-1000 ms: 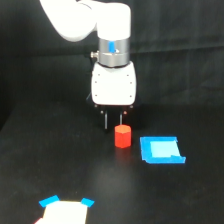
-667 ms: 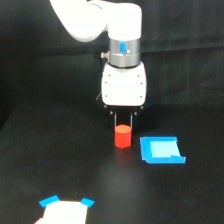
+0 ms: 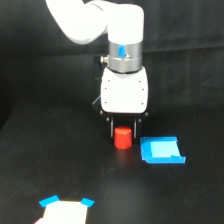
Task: Pick up the red object from the table
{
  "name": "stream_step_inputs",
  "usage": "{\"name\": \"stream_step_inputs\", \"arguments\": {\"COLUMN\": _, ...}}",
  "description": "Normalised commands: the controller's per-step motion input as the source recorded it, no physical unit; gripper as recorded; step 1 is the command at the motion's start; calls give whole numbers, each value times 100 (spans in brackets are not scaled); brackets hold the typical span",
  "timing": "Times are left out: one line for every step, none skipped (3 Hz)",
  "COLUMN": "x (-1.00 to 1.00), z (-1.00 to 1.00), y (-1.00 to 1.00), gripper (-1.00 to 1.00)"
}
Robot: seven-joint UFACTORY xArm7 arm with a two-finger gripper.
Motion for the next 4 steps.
{"name": "stream_step_inputs", "arguments": {"x": -100, "z": -100, "y": -100, "gripper": 100}}
{"name": "stream_step_inputs", "arguments": {"x": -48, "z": 8, "y": 100, "gripper": 1}}
{"name": "stream_step_inputs", "arguments": {"x": -11, "z": -48, "y": 96, "gripper": -3}}
{"name": "stream_step_inputs", "arguments": {"x": 45, "z": -69, "y": 100, "gripper": -19}}
